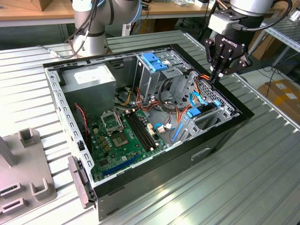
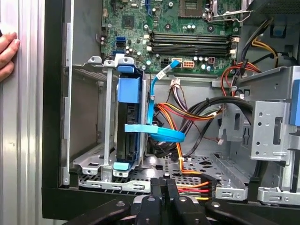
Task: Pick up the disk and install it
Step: 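Insert the second disk wire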
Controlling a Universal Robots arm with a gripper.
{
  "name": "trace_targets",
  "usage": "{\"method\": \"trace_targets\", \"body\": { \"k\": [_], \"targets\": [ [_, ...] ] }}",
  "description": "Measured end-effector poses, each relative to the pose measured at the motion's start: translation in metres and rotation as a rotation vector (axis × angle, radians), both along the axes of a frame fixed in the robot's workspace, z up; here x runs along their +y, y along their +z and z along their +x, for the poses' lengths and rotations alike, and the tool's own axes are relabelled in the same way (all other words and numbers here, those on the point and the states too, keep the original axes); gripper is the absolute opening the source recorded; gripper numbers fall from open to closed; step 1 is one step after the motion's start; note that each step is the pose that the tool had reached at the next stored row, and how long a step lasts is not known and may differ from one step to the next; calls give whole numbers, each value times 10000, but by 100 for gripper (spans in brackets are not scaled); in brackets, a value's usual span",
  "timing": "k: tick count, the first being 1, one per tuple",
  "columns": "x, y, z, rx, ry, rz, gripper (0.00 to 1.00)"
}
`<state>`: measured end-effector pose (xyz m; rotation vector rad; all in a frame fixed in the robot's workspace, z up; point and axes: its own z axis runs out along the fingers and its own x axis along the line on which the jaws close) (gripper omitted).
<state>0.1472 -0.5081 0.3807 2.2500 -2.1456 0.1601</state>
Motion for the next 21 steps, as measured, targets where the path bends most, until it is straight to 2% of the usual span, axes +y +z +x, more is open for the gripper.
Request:
{"method": "trace_targets", "body": {
  "k": [1, 5, 9, 13, 18, 21],
  "targets": [
    [-19, -6, -32, -109, 0, -4, 16],
    [-51, -41, -173, -287, 0, -3, 16],
    [-82, -60, -210, -317, -21, -5, 16],
    [-135, -76, -233, -340, -31, -4, 16],
    [-237, -95, -274, -400, -34, -5, 16],
    [-278, -99, -297, -426, -34, -5, 16]
  ]
}}
